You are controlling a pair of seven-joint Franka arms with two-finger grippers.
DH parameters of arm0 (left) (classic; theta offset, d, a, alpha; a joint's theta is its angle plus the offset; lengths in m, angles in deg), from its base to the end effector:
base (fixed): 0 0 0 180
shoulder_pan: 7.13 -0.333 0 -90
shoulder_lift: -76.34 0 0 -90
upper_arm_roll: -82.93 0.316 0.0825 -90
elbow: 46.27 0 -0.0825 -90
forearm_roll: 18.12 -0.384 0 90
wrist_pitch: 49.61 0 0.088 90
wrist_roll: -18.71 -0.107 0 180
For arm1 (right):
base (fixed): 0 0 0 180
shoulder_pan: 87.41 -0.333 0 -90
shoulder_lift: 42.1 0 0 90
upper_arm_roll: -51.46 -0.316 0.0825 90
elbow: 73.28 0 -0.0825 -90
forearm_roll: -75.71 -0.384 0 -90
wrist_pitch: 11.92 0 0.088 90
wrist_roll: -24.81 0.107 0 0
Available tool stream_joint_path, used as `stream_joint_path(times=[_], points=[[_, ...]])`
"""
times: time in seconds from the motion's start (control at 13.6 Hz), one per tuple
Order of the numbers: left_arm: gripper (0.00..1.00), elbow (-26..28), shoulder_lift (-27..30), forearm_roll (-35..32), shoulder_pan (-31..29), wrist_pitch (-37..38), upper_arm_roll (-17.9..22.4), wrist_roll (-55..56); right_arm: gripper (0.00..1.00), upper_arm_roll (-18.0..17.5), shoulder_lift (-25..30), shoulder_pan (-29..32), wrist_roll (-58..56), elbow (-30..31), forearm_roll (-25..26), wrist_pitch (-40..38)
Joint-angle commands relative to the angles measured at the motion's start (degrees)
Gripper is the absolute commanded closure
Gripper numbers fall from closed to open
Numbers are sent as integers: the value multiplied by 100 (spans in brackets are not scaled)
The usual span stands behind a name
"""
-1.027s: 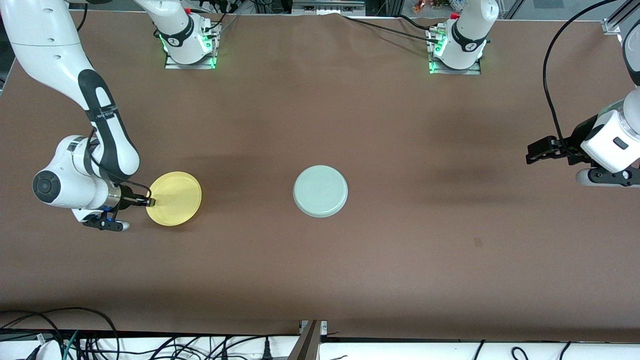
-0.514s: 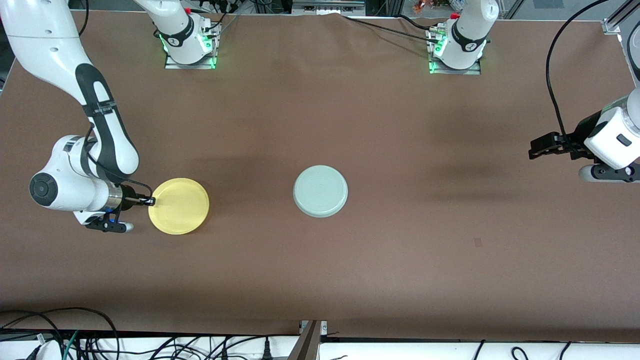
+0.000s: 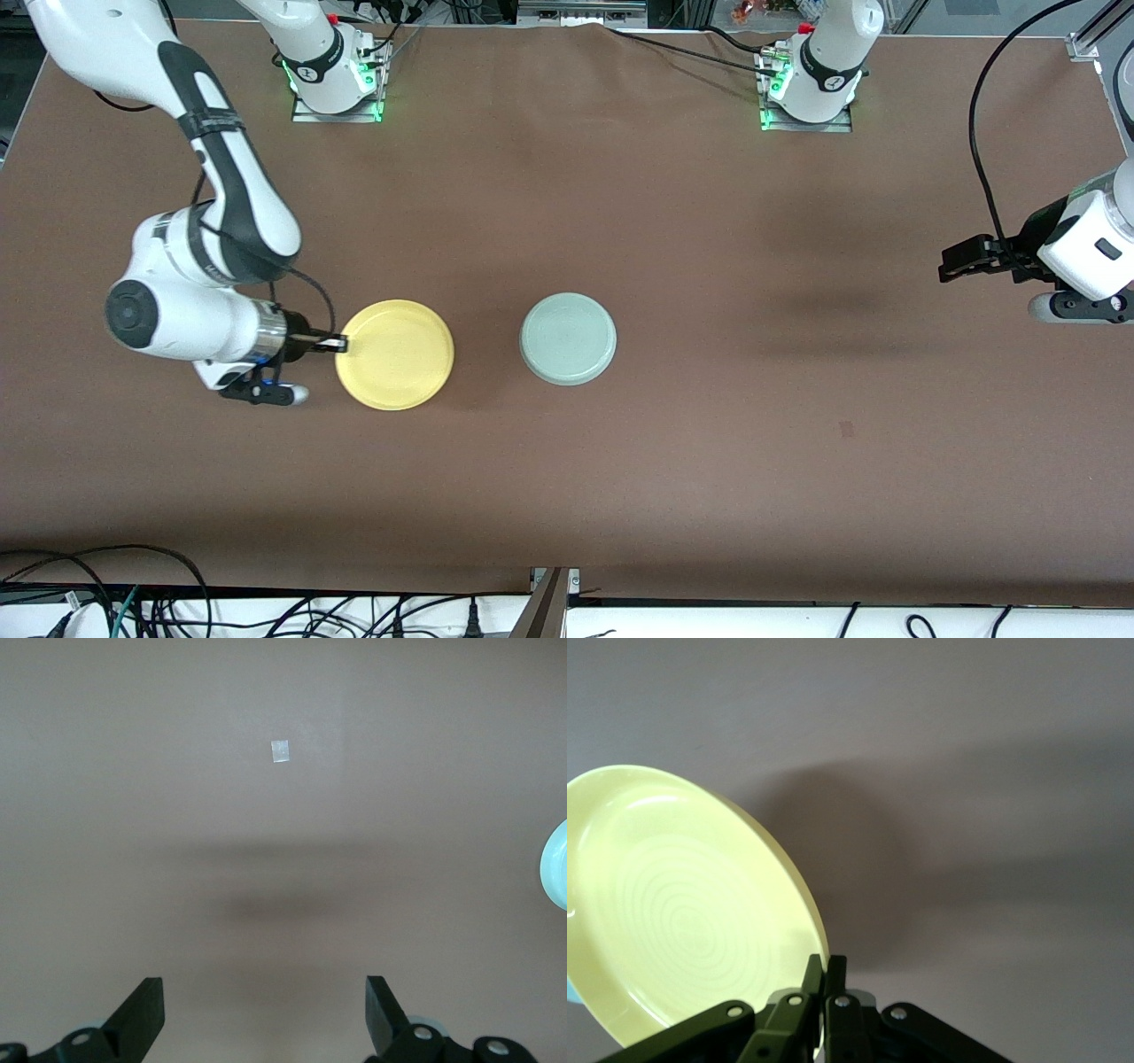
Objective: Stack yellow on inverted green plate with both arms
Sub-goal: 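Carry the yellow plate with the right gripper onto the inverted green plate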
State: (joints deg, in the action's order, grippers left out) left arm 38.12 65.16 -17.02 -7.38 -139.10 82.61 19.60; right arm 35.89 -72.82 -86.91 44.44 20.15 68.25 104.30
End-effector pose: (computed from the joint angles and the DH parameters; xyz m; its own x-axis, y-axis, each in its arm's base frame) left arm 0.6086 -0.0025 0.5562 0.9942 0.0141 -0.1062 0.0162 -0.9997 0.0185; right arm 0.6501 0.1607 0.3096 0.9672 -0.1490 -0.2058 -0.1880 -0.9645 -0.1852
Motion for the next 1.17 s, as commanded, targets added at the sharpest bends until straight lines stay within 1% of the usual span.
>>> stream_joint_path(times=[0.0,0.15,0.29,0.37,0.51,1.1], points=[[0,8,64,74,-27,54,-4,-98,100,-95,-311,-539,838,-360,-71,146],[0,8,64,74,-27,54,-4,-98,100,-86,-495,-1145,1435,-378,-19,654],[0,8,64,74,-27,45,-4,-98,100,-77,-689,-1559,1946,-378,25,1164],[0,8,55,74,-36,45,-4,-98,100,-69,-812,-1692,2018,-370,34,1227],[0,8,55,82,-36,54,-4,-98,100,-68,-997,-1746,2027,-369,60,1245],[0,-10,28,82,-36,54,-13,-89,100,-86,-1217,-1947,2010,-369,-1,1658]])
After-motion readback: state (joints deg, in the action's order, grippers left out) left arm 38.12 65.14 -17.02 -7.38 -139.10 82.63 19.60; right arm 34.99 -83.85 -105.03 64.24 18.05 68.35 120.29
